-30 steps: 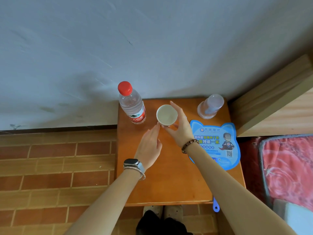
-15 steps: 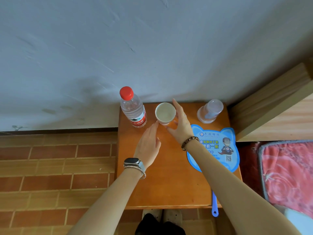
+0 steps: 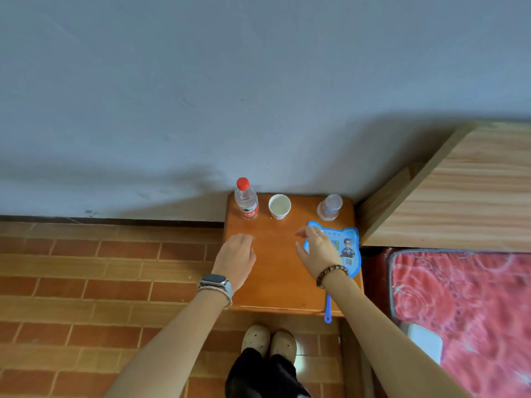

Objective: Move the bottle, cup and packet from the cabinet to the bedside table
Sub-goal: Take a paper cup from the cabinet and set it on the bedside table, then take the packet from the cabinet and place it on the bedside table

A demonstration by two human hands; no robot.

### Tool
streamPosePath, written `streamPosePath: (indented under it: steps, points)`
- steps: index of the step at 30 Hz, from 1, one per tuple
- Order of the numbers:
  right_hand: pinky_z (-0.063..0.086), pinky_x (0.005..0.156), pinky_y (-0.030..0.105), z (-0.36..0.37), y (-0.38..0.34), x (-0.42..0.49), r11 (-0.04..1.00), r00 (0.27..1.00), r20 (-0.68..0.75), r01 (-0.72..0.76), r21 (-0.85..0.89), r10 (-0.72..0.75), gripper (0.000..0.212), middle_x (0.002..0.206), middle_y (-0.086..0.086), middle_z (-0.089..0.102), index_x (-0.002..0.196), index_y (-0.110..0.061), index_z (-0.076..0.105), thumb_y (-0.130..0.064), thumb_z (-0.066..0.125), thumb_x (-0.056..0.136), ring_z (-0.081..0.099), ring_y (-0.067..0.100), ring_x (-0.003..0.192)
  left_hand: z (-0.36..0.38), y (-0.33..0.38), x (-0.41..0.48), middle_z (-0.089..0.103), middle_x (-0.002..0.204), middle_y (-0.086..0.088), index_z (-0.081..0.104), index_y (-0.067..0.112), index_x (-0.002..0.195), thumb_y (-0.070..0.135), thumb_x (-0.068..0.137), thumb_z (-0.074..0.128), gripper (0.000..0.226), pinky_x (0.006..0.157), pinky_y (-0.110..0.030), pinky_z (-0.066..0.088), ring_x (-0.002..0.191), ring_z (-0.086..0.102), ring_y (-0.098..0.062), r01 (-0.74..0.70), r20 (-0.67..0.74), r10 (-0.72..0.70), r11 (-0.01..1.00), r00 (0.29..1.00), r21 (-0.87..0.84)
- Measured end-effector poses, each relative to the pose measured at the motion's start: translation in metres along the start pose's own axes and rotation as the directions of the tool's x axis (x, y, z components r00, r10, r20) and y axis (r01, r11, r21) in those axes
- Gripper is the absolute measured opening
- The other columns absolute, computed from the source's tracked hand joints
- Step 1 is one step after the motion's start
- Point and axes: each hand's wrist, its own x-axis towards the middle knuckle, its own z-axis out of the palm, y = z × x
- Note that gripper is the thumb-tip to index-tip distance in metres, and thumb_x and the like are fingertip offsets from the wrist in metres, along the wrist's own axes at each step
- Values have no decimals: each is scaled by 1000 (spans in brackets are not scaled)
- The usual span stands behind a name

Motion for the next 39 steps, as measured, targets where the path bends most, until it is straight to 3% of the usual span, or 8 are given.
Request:
streamPosePath:
  steps: [7, 16, 21, 26, 31, 34, 39]
  points:
    - [50, 77, 38, -53, -64, -57, 953, 990, 65, 135, -270, -122, 23, 110, 6, 59, 113, -17, 59, -18, 50, 92, 58, 28, 102, -77, 14, -61, 62, 111, -4, 55, 14, 119, 21, 96, 45, 27, 86, -27, 46, 99, 57, -17, 5, -78, 8, 988, 997, 156]
    - [46, 74, 36, -41, -136, -100, 880, 940, 129, 341, -332, -316, 23, 108, 8, 61, 111, -16, 61, -15, 50, 90, 58, 30, 102, -124, -25, -154, 60, 111, -4, 53, 14, 121, 17, 94, 45, 28, 85, -33, 48, 98, 57, -20, 172, -152, -143, 966, 978, 194]
    - [50, 79, 39, -9, -198, -127, 816, 872, 229, 487, -311, -433, 23, 111, 8, 62, 112, -15, 61, -14, 48, 92, 58, 30, 105, -143, -66, -231, 61, 108, -7, 55, 11, 119, 12, 91, 49, 29, 81, -34, 49, 94, 57, -23, 329, -234, -298, 938, 926, 111]
    - [53, 82, 36, 49, -268, -180, 718, 767, 389, 629, -299, -510, 26, 116, 2, 59, 116, -20, 60, -17, 42, 97, 59, 23, 106, -151, -107, -341, 59, 112, -6, 56, 12, 117, 11, 91, 50, 26, 81, -34, 48, 98, 56, -23, 506, -301, -488, 862, 820, -19]
    - [55, 87, 39, 104, -322, -243, 606, 654, 527, 739, -295, -542, 27, 123, 3, 58, 120, -22, 57, -20, 42, 98, 57, 22, 112, -153, -137, -451, 58, 118, -5, 52, 12, 124, 14, 95, 46, 30, 83, -33, 49, 103, 56, -21, 673, -335, -668, 730, 664, -122]
    - [55, 86, 40, 129, -347, -280, 504, 561, 583, 818, -279, -587, 29, 125, 7, 58, 124, -18, 56, -22, 43, 98, 57, 25, 112, -151, -143, -509, 58, 118, -5, 51, 12, 125, 15, 95, 46, 30, 76, -31, 49, 97, 57, -21, 744, -360, -748, 642, 557, -184]
    - [55, 82, 37, 161, -390, -337, 341, 400, 652, 913, -223, -645, 25, 122, 5, 58, 120, -20, 57, -22, 46, 98, 58, 23, 107, -147, -143, -599, 58, 118, -6, 53, 10, 122, 11, 94, 46, 29, 81, -33, 49, 102, 56, -21, 797, -398, -824, 530, 402, -292]
